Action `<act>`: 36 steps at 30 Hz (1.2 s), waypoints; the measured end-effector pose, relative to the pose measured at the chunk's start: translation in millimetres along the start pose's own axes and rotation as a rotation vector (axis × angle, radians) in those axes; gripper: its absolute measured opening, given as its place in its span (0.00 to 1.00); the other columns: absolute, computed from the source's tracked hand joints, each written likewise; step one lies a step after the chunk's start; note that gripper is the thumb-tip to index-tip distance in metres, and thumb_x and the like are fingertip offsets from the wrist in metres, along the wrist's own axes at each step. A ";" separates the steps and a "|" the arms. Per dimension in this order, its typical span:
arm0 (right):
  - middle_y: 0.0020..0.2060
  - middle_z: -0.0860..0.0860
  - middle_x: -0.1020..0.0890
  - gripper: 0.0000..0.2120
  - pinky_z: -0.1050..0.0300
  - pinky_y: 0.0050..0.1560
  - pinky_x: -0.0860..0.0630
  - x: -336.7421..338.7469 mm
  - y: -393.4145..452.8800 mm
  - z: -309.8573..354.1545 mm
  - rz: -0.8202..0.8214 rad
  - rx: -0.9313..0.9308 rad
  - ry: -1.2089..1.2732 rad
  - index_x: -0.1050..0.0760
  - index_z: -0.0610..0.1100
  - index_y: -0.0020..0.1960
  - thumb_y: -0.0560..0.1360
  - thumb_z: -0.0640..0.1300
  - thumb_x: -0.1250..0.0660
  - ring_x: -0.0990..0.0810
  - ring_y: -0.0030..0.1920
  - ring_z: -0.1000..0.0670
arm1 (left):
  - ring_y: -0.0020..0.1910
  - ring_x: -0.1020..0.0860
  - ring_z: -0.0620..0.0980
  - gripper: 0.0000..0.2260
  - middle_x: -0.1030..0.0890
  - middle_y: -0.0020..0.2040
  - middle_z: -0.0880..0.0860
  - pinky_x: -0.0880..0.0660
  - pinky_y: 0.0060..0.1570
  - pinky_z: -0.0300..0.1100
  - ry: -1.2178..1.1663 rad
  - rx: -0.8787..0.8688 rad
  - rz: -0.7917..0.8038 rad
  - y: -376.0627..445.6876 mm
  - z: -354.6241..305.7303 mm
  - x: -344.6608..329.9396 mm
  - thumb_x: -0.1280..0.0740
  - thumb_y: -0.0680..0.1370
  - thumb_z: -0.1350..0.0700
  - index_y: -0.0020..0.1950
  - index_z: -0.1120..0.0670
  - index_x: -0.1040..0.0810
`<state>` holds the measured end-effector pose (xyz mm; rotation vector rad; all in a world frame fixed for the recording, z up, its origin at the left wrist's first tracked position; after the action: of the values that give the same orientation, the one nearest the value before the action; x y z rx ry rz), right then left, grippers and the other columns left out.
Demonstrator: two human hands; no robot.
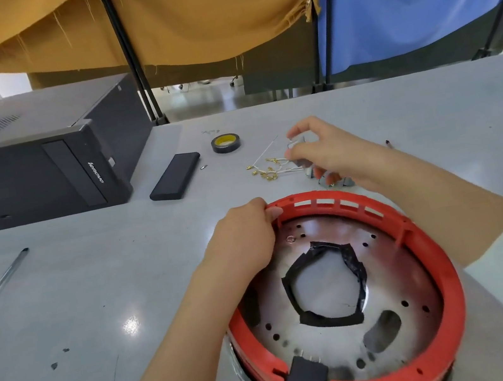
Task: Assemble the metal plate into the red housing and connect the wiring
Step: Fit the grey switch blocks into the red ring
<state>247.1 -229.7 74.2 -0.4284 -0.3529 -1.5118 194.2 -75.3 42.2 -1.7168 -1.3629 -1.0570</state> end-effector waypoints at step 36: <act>0.41 0.57 0.20 0.13 0.59 0.43 0.30 -41.2 -8.0 -11.5 0.138 0.120 -0.177 0.21 0.51 0.43 0.69 0.60 0.30 0.23 0.44 0.57 | 0.39 0.21 0.42 0.31 0.21 0.57 0.41 0.24 0.47 0.36 -0.360 -0.166 0.091 22.3 2.0 11.1 0.24 0.68 0.63 0.69 0.45 0.27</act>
<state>237.2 -199.1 44.8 -0.4827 -0.5396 -1.3144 217.6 -73.6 50.7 -2.1498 -1.4269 -0.8579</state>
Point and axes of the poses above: each hand's wrist, its own y-axis towards the middle knuckle, its own x-axis out of the back of the hand, z = x × y, the point moved 8 cm from there along y, towards the middle knuckle
